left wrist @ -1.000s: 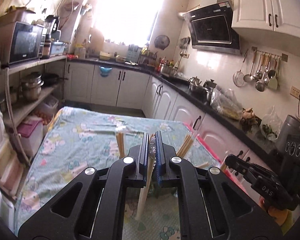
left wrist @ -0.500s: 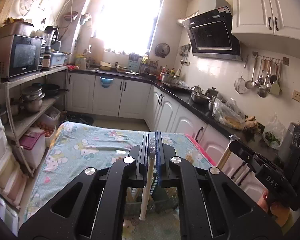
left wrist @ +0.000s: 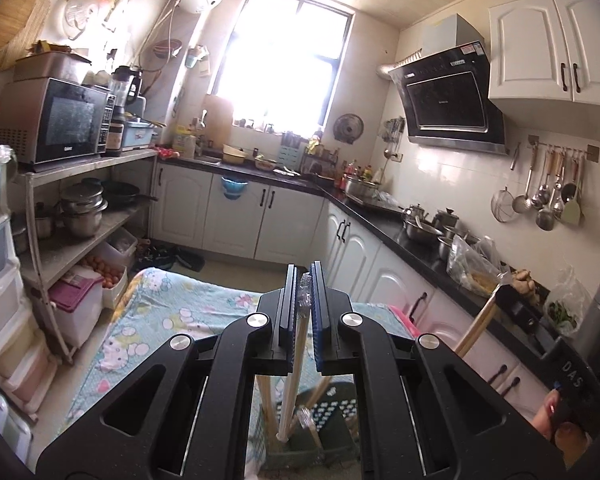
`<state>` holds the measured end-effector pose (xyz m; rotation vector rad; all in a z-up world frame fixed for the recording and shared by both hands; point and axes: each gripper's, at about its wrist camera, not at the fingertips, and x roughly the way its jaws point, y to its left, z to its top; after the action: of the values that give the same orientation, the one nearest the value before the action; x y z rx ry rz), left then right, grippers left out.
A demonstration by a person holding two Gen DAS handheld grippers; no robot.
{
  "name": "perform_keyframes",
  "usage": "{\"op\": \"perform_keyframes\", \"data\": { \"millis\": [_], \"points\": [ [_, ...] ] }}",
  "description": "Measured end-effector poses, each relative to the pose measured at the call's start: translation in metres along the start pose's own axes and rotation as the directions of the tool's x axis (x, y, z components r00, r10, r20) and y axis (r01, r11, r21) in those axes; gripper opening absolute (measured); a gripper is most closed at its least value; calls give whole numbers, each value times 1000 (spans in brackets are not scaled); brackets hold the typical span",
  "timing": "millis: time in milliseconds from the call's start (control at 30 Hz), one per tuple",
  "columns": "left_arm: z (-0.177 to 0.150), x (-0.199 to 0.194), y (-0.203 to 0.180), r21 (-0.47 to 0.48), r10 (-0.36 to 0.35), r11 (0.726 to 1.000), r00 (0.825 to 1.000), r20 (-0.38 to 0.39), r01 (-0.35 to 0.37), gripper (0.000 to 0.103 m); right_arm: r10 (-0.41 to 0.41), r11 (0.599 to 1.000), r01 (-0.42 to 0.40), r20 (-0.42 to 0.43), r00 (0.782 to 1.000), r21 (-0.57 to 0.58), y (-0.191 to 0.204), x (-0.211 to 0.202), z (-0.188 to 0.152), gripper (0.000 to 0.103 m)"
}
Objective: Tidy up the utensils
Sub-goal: 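Lift the held chopsticks with both grippers and lower them into the caddy, then open both grippers to leave the chopsticks standing in the caddy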
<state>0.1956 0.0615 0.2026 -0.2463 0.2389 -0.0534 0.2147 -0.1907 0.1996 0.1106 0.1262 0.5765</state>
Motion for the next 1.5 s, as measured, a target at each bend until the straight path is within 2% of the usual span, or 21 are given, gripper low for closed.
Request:
{"op": "perform_keyframes", "data": {
  "millis": [133, 333, 733, 967, 1000, 1067, 1233, 1300, 1367, 1500],
  "points": [
    [-3, 7, -2, 10, 9, 1000, 1000, 18, -9, 4, -6, 1000, 6, 16, 1000, -5, -2, 10, -2, 5],
    [-18, 20, -1, -3, -6, 1000, 1000, -8, 6, 4, -21, 999, 22, 21, 1000, -36, -3, 26, -19, 5],
    [-57, 40, 4, -14, -32, 999, 997, -71, 31, 4, -60, 994, 58, -23, 998, -94, -3, 53, -60, 6],
    [-73, 45, 10, -30, -32, 999, 993, -113, 28, 4, -73, 995, 69, -53, 996, -71, -11, 56, -70, 6],
    [-74, 45, 11, -32, -31, 999, 993, -118, 28, 4, -73, 995, 69, -57, 996, -69, -13, 54, -72, 8],
    [-77, 45, 12, -35, -30, 999, 992, -126, 26, 4, -76, 996, 72, -64, 995, -56, -16, 51, -75, 20],
    [-85, 43, 16, -39, -27, 999, 988, -151, 21, 4, -86, 996, 83, -87, 992, -37, -23, 44, -83, 24],
    [-88, 40, 17, -44, -27, 999, 987, -157, 21, 7, -89, 996, 87, -93, 992, -29, -24, 39, -85, 27],
    [-91, 37, 18, -49, -26, 999, 986, -162, 19, 16, -91, 996, 89, -98, 991, -24, -26, 34, -88, 29],
    [-94, 29, 20, -58, -29, 998, 987, -161, 20, 25, -92, 996, 91, -108, 990, -15, -29, 24, -92, 35]
  ]
}}
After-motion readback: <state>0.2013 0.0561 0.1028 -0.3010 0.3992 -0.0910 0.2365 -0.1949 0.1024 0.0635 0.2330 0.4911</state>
